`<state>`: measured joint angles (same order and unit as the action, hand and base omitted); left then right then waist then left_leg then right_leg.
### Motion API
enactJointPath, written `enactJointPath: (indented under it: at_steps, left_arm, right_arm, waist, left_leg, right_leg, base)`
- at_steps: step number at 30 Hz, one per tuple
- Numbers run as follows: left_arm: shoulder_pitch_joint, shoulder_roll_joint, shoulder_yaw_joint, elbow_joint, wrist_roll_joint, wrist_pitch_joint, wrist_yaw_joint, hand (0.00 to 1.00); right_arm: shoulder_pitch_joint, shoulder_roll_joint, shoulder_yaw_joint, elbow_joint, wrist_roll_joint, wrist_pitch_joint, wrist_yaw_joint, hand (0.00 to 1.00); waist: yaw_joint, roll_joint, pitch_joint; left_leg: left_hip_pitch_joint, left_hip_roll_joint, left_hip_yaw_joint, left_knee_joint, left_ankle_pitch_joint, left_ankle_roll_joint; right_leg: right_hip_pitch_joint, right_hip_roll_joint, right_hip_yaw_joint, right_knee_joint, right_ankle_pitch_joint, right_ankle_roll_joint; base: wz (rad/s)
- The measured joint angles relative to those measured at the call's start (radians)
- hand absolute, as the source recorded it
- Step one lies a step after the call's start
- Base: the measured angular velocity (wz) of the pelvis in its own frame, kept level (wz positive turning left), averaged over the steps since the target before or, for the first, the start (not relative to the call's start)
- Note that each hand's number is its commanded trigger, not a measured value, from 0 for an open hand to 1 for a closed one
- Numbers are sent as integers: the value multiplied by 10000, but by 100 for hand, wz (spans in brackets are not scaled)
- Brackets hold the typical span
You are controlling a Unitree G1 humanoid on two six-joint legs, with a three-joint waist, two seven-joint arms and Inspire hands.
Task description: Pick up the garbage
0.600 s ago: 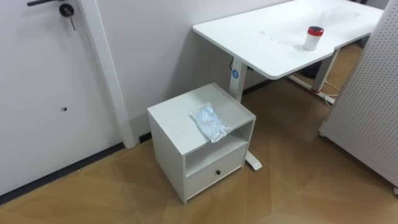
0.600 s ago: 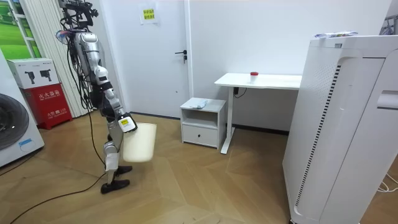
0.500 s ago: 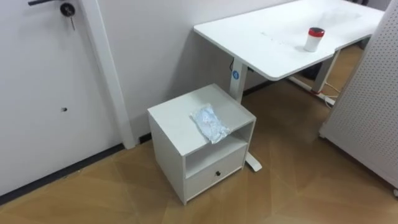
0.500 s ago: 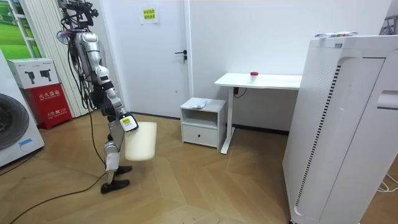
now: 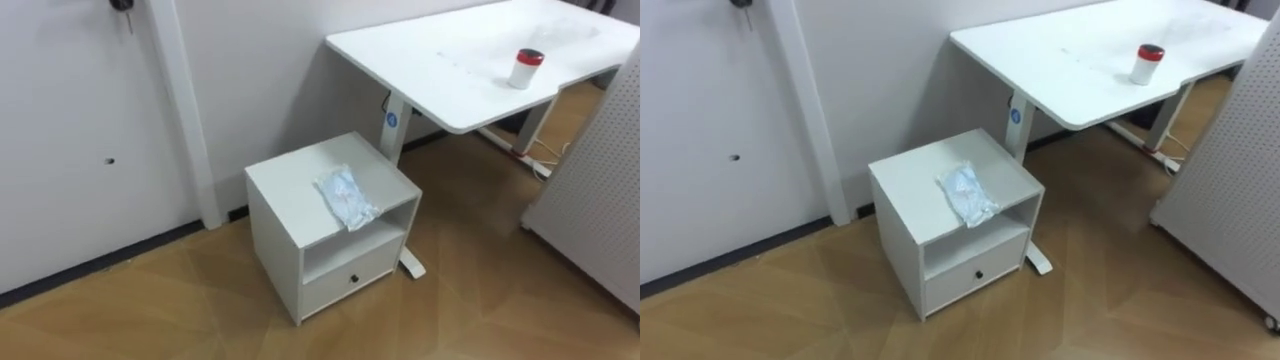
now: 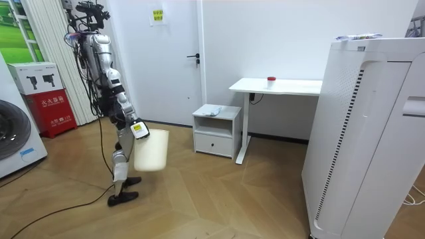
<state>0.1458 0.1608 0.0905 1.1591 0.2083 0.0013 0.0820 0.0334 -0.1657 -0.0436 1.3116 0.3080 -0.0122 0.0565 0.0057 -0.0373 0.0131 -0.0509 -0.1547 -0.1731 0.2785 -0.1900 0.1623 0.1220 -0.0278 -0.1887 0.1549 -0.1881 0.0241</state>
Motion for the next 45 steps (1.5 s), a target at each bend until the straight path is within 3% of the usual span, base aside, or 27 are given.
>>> enactJointPath:
  at_steps: [5,9,10,12,13,14,16,17,18,20,22,24,26,27,28,30,31,32,33,34,36,37,39,41,43,44,45]
  left_arm:
    - [46,150,-68,256,106,44,50,0]
    - [40,151,166,432,447,382,10,0]
    - [91,156,196,472,464,422,11,0]
    - [89,157,261,525,459,528,-21,0]
    - [100,159,256,524,456,624,-33,0]
    - [212,165,247,527,468,647,-31,0]
    - [426,155,136,528,460,649,-31,0]
    - [417,143,-22,529,460,638,-29,0]
    - [401,119,-168,535,505,621,-25,0]
    - [478,87,-187,518,584,625,-36,0]
    - [687,92,-154,474,581,626,-42,0]
    - [955,96,-76,437,577,630,-92,0]
    - [945,96,-47,426,574,568,-134,0]
    - [825,65,-64,423,576,363,-178,0]
    - [741,54,-79,423,575,265,-191,0]
    - [520,54,-111,438,572,21,-193,0]
    - [359,82,-129,434,572,-106,-188,0]
    - [168,113,-144,426,571,-208,-153,0]
    - [-31,122,-149,375,564,-294,-24,0]
    - [-91,122,-161,335,567,-353,42,0]
    - [-348,143,-200,219,550,-533,365,0]
    - [-448,153,-210,204,549,-530,462,0]
    - [-754,145,-402,131,413,-569,681,0]
    - [-928,128,-554,-116,158,-848,880,0]
    - [-1037,84,-594,-235,-80,-1090,991,0]
    - [-1127,62,-621,-295,-200,-1181,1029,0]
    - [-1194,47,-687,-373,-195,-1238,1036,0]
  right_arm:
    - [165,3,-39,61,4,-169,29,100]
    - [174,-71,-303,78,-66,-108,179,100]
    - [169,-84,-302,78,-66,-112,209,100]
    - [131,-94,-267,80,-64,-115,209,100]
    - [125,-100,-205,80,-64,-115,193,100]
    - [126,-100,-207,71,-65,-109,185,100]
    - [128,-157,-199,33,-34,-138,189,100]
    - [118,-204,-201,27,29,-145,184,100]
    - [128,-231,-192,18,49,-141,92,100]
    - [141,-285,-197,27,65,-89,-18,100]
    - [176,-320,-173,26,25,-41,-111,100]
    - [303,-322,-95,-292,-225,111,-117,100]
    - [348,-301,139,-480,-421,145,-110,100]
    - [361,-311,150,-508,-436,142,-147,100]
    - [363,-319,168,-509,-444,140,-187,100]
    - [354,-320,215,-525,-388,124,-267,100]
    - [391,-322,216,-642,-366,124,-340,100]
    - [429,-330,226,-799,-374,95,-427,100]
    - [437,-332,225,-941,-377,47,-542,100]
    - [413,-334,224,-941,-377,5,-576,100]
    - [447,-315,257,-966,-277,-256,-585,100]
    - [405,-309,357,-999,-187,-290,-581,100]
    - [181,-323,566,-1154,-28,-441,-578,100]
    - [-83,-276,701,-1271,-37,-647,-540,100]
    - [-161,-270,926,-1371,-28,-797,-534,100]
    - [-163,-256,1024,-1375,-29,-947,-507,100]
    - [-258,-197,1031,-1383,-30,-1036,-468,100]
  waist:
    - [13,23,-22]
    - [1,119,5]
    - [19,118,7]
    - [28,149,19]
    - [19,180,0]
    - [1,163,-38]
    - [-47,130,-63]
    - [-132,60,-42]
    - [-112,35,-40]
    - [-3,-45,-70]
    - [313,16,-71]
    - [605,51,-58]
    - [567,-77,-63]
    - [526,-212,-98]
    - [540,-307,-118]
    - [573,-400,-76]
    - [584,-469,-31]
    - [596,-474,-27]
    - [597,-468,-34]
    - [589,-460,-35]
    - [596,-296,-95]
    - [610,-285,-91]
    - [600,-95,-25]
    - [573,101,10]
    - [551,170,3]
    - [534,163,-4]
    - [522,135,-14]
  left_leg:
    - [146,-13,0,11,-30,-27]
    - [-448,19,-57,1302,-625,-354]
    - [-569,30,-53,1537,-736,-508]
    - [-886,145,143,2296,-1116,-1197]
    - [-1067,352,554,2807,-1361,-1820]
    - [-1218,607,1148,3163,-1397,-2090]
    - [-1362,929,2039,3492,-1327,-2187]
    - [-1868,956,2269,4231,-940,-2101]
    - [-2375,873,2365,4440,-869,-1812]
    - [-3097,887,2733,3151,-650,-1617]
    - [-3491,941,2782,1370,95,-1633]
    - [-3611,1068,2786,-63,1034,-1429]
    - [-3602,973,3018,130,2063,-1154]
    - [-3639,838,3188,556,2281,-964]
    - [-3680,799,3334,868,2234,-782]
    - [-3755,688,3667,1928,1425,-501]
    - [-3687,656,3823,2448,879,-433]
    - [-3524,616,3919,2802,374,-398]
    - [-3262,581,4046,2961,-22,-322]
    - [-3110,571,4091,2979,-178,-290]
    - [-2338,581,4013,2676,-635,-236]
    - [-2172,581,3990,2529,-679,-240]
    - [-1819,740,3782,2227,-766,-318]
    - [-1333,1040,3712,1679,-784,-431]
    - [-1096,1247,3710,1362,-799,-565]
    - [-960,1332,3649,1193,-803,-685]
    - [-927,1425,3603,1196,-883,-824]
  right_leg:
    - [-103,43,156,170,-81,-130]
    - [-305,236,81,554,-537,-484]
    - [-342,264,83,631,-628,-494]
    - [-377,306,-113,953,-927,-514]
    - [-410,315,-140,1221,-1182,-641]
    - [-391,288,-114,1467,-1427,-759]
    - [-418,299,-134,1798,-1686,-874]
    - [-425,304,-40,1956,-1786,-981]
    - [-426,291,175,2019,-1859,-1079]
    - [-470,290,539,2099,-1974,-1110]
    - [-337,283,750,2082,-2120,-1067]
    - [38,211,1031,2107,-2469,-1087]
    - [305,-12,1211,2112,-2854,-959]
    - [470,-220,1322,2102,-3075,-802]
    - [582,-348,1368,2098,-3153,-683]
    - [707,-725,1319,2638,-3260,-481]
    - [608,-927,1273,3493,-3157,-255]
    - [264,-1082,1279,4678,-2891,209]
    - [-130,-1285,1277,5915,-2274,508]
    - [-287,-1350,1229,6411,-1857,534]
    - [-885,-1528,962,7935,113,529]
    - [-1142,-1629,886,8344,118,477]
    - [-2165,-1699,447,9089,-550,186]
    - [-3436,-1613,156,8404,-1268,117]
    - [-4016,-1543,74,6705,-1400,76]
    - [-4138,-1462,107,4970,-1322,64]
    - [-4171,-1354,88,3549,-572,173]
  base:
    - [-5]
    - [1]
    - [6]
    - [4]
    - [5]
    - [8]
    - [24]
    - [42]
    - [38]
    - [12]
    - [-29]
    - [-59]
    - [-37]
    - [-23]
    - [-24]
    - [-24]
    - [-23]
    - [-19]
    - [-15]
    - [0]
    - [-6]
    - [-19]
    - [-15]
    - [-14]
    - [-6]
    - [6]
    - [16]
